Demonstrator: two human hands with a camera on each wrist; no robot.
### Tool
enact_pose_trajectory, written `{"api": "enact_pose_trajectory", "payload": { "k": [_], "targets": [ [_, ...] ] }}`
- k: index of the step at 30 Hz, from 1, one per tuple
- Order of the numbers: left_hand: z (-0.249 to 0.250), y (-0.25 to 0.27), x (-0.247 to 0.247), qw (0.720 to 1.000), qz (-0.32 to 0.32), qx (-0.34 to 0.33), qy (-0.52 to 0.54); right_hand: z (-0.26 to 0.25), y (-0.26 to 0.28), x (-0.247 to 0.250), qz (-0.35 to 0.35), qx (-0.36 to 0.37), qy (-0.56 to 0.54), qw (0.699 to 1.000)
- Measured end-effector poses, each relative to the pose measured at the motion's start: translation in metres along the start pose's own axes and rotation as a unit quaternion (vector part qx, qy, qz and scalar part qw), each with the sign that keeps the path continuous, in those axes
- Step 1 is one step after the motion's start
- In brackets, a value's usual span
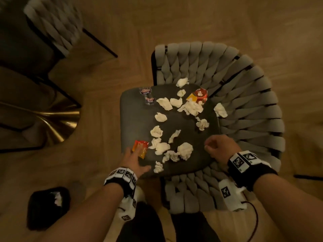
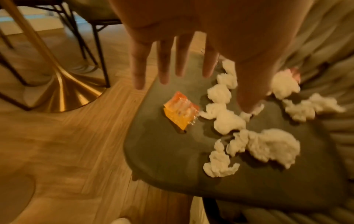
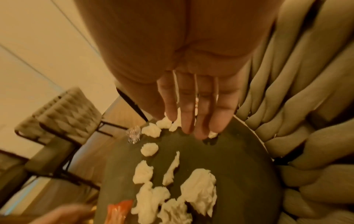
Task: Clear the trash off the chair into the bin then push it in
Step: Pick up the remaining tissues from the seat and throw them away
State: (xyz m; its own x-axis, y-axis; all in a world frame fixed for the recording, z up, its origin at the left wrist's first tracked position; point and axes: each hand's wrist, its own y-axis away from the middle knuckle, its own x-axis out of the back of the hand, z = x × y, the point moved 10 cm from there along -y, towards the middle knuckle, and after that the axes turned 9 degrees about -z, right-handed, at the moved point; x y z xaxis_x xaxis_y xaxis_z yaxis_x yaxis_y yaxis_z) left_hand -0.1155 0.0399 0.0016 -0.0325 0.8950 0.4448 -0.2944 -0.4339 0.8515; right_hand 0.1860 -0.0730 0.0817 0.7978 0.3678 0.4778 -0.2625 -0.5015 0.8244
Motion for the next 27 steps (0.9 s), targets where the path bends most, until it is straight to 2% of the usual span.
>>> {"api": "enact_pose_trajectory", "payload": {
  "k": [5,8,12,19,23,27],
  "targets": [
    [0.027,-0.062,-0.051,0.985,-0.045,-0.010,-0.169,-0.007,-0.081,-0.061,-0.129,-0.002,0.104,0.986],
    [0.027,-0.081,-0.075,0.975,-0.041,-0.037,-0.215,0.000,-0.108,-0.092,-0.172,-0.019,0.127,0.977],
    [0.025,-0.092,-0.071,0.970,0.026,-0.069,-0.232,0.006,-0.122,-0.102,-0.181,-0.030,0.155,0.971],
    [0.055,-0.113,-0.059,0.948,0.062,-0.146,-0.276,-0.009,-0.145,-0.138,-0.204,-0.011,0.171,0.964],
    [0.058,-0.128,-0.065,0.950,0.034,-0.155,-0.270,-0.019,-0.163,-0.164,-0.201,-0.007,0.230,0.952],
    [0.057,-0.138,-0.057,0.968,0.021,-0.164,-0.191,-0.028,-0.165,-0.164,-0.182,0.019,0.242,0.953]
  ]
}}
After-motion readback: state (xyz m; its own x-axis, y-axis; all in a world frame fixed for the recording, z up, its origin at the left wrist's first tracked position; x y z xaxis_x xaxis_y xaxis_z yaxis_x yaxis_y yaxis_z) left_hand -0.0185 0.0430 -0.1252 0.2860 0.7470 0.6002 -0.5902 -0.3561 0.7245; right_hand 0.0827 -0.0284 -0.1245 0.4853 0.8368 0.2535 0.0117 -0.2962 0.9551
